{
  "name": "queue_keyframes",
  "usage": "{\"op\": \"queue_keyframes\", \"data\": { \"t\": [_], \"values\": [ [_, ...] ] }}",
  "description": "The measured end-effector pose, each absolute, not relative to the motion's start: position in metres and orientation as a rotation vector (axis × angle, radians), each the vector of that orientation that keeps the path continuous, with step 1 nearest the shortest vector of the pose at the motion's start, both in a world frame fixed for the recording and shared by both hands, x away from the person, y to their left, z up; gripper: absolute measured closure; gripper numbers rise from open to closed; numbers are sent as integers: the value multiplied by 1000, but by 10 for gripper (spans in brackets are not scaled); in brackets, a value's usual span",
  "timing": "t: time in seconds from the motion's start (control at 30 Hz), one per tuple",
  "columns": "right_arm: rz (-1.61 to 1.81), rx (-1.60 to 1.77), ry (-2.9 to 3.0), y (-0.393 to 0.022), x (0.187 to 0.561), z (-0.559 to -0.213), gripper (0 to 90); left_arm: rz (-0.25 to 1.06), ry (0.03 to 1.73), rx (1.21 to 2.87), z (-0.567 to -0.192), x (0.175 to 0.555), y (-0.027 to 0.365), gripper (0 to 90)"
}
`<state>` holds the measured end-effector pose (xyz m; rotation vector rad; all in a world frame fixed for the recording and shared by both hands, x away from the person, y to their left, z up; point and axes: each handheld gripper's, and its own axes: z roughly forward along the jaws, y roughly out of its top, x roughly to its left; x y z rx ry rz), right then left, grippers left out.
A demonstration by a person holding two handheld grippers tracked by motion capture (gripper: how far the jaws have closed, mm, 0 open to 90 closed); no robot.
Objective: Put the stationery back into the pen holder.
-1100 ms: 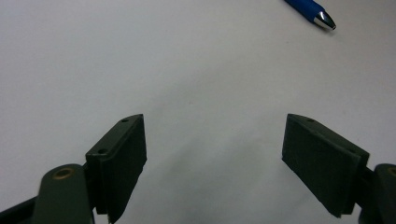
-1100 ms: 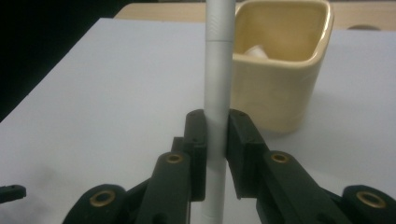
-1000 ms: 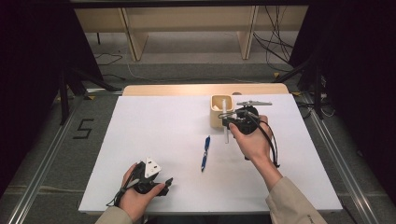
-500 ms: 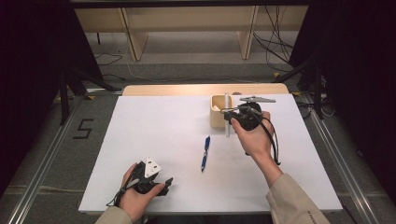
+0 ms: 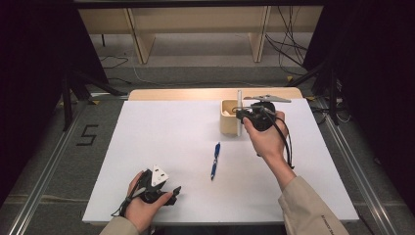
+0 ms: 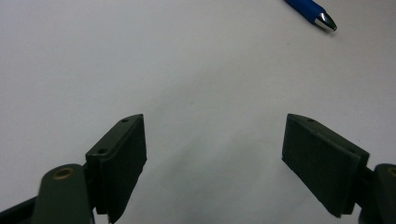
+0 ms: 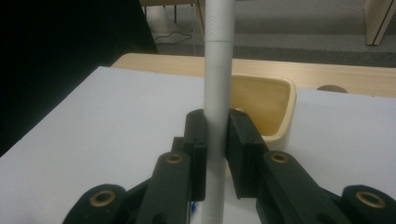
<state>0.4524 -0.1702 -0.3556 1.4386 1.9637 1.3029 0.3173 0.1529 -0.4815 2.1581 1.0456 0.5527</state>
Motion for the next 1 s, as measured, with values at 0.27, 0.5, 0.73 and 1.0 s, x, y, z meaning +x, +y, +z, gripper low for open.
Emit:
{"op": "queue_keyframes", "data": {
  "t": [0.27,0.5,0.73,1.0],
  "values": [
    [1310,1429,1945,-170,458,-352,791,555,1046,2156,-481,317,153,218],
    [1314,1426,1933,-170,463,-349,791,553,1045,2158,-481,317,153,218],
    [1320,1419,1920,-171,468,-346,792,554,1045,2158,-481,317,153,218],
    [1324,1417,1898,-173,473,-343,792,554,1045,2157,-481,317,153,218]
  ]
}}
